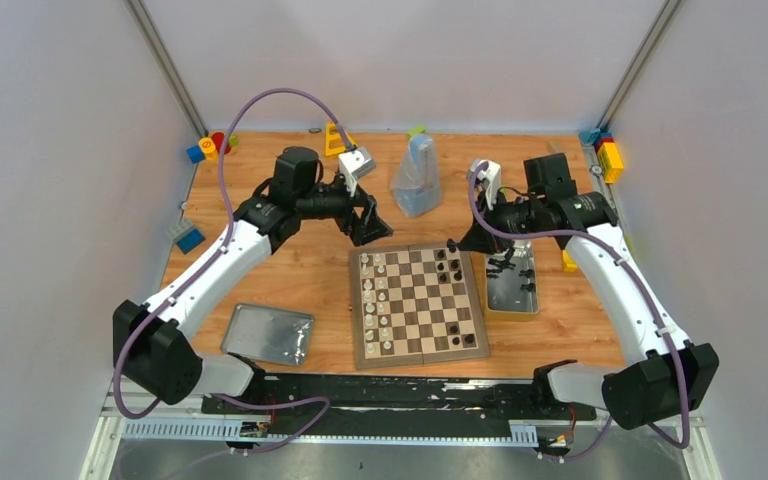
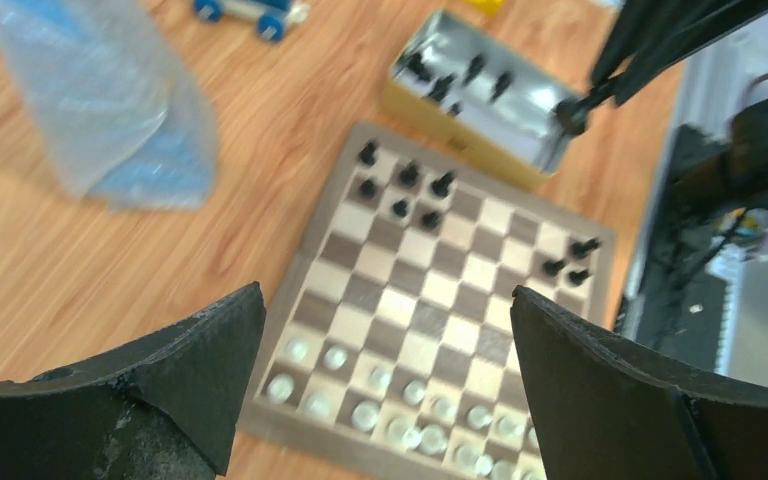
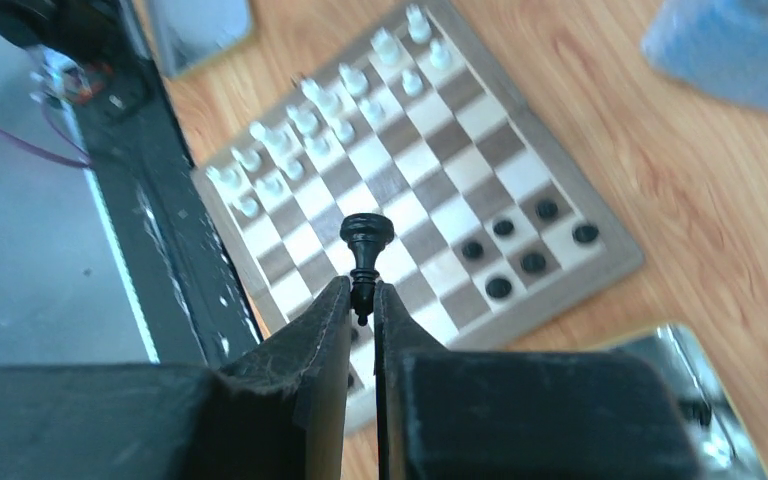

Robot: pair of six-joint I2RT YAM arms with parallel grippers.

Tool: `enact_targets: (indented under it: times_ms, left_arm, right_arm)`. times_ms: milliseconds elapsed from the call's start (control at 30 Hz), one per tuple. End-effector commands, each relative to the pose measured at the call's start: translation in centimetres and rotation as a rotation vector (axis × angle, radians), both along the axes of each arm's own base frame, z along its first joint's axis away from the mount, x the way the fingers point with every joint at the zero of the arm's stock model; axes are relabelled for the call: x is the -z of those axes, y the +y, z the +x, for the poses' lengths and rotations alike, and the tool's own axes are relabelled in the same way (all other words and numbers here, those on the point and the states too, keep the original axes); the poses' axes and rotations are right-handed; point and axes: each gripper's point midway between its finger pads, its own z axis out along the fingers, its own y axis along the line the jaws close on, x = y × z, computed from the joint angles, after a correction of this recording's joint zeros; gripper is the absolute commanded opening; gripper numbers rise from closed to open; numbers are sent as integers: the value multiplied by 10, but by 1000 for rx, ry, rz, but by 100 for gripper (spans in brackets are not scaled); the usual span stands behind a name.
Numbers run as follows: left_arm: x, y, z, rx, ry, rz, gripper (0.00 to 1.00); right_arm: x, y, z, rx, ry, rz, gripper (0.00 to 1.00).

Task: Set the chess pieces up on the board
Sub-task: Place the chess piece on the chessboard.

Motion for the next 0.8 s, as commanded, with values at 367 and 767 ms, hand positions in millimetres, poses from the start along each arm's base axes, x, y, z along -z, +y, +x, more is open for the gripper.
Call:
enact_targets:
  times_ms: [367, 767]
  left_arm:
    - [3, 113, 19, -378, -172, 438, 100]
    - [2, 126, 6, -407, -205, 444, 100]
  right_arm:
    - [100, -52, -26, -36, 79, -658, 0]
    - [148, -38, -48, -169, 177, -920, 0]
